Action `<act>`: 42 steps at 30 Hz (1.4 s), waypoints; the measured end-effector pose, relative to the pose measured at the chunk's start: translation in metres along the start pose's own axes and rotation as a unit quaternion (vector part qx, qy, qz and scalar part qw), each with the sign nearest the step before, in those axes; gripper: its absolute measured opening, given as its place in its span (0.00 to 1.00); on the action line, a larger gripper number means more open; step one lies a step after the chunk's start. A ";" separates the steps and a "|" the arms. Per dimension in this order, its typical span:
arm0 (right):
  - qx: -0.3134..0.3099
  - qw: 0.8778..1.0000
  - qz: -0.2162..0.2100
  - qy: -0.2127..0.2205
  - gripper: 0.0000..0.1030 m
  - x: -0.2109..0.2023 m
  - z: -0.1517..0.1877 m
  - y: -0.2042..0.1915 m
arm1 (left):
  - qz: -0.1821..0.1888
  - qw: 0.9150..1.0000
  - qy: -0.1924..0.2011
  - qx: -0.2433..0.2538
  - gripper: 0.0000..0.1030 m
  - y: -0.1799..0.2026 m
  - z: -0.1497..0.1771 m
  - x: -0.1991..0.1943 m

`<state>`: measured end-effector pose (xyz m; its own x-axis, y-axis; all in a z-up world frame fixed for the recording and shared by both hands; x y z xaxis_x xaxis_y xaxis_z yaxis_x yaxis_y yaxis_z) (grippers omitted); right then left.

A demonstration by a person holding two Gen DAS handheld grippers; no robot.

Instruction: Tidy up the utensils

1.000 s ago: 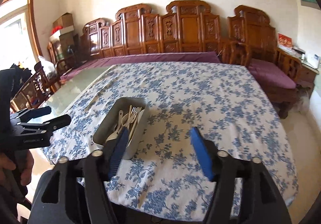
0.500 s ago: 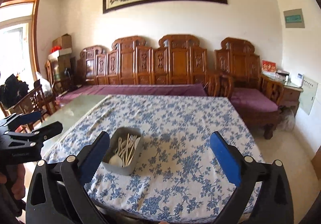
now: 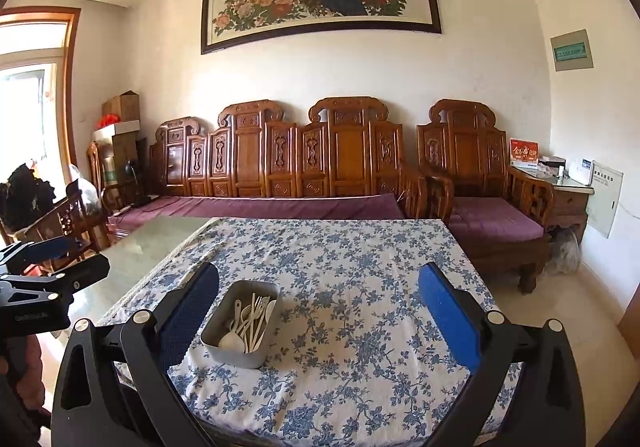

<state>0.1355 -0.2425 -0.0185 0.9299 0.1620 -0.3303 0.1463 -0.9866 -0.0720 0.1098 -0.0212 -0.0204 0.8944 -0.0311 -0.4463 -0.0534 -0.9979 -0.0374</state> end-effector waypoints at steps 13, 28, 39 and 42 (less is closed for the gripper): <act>0.001 1.000 0.003 0.000 0.98 0.000 0.001 -0.001 | -0.005 1.000 0.005 -0.004 0.92 -0.001 0.000 -0.002; 0.002 1.000 0.002 0.001 0.98 -0.001 0.000 -0.001 | -0.007 1.000 0.008 -0.006 0.92 -0.001 0.000 -0.004; 0.004 1.000 0.001 0.001 0.98 -0.001 0.000 -0.002 | -0.009 1.000 0.009 -0.005 0.92 0.000 -0.001 -0.006; 0.003 1.000 0.001 0.001 0.98 -0.001 0.000 -0.002 | -0.008 1.000 0.009 -0.006 0.92 -0.001 -0.001 -0.006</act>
<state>0.1345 -0.2408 -0.0176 0.9311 0.1590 -0.3283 0.1414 -0.9870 -0.0768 0.1049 -0.0204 -0.0169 0.9030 -0.0164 -0.4294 -0.0338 -0.9989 -0.0329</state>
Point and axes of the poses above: each gripper's, at about its wrist camera, not at the fingertips, and x roughly the way its jaws point, y to its right, z to its underside, the point moved 9 cm from there along x, roughly the way its jaws point, and after that the axes turned 1 degree about x, right-handed, at the moved point
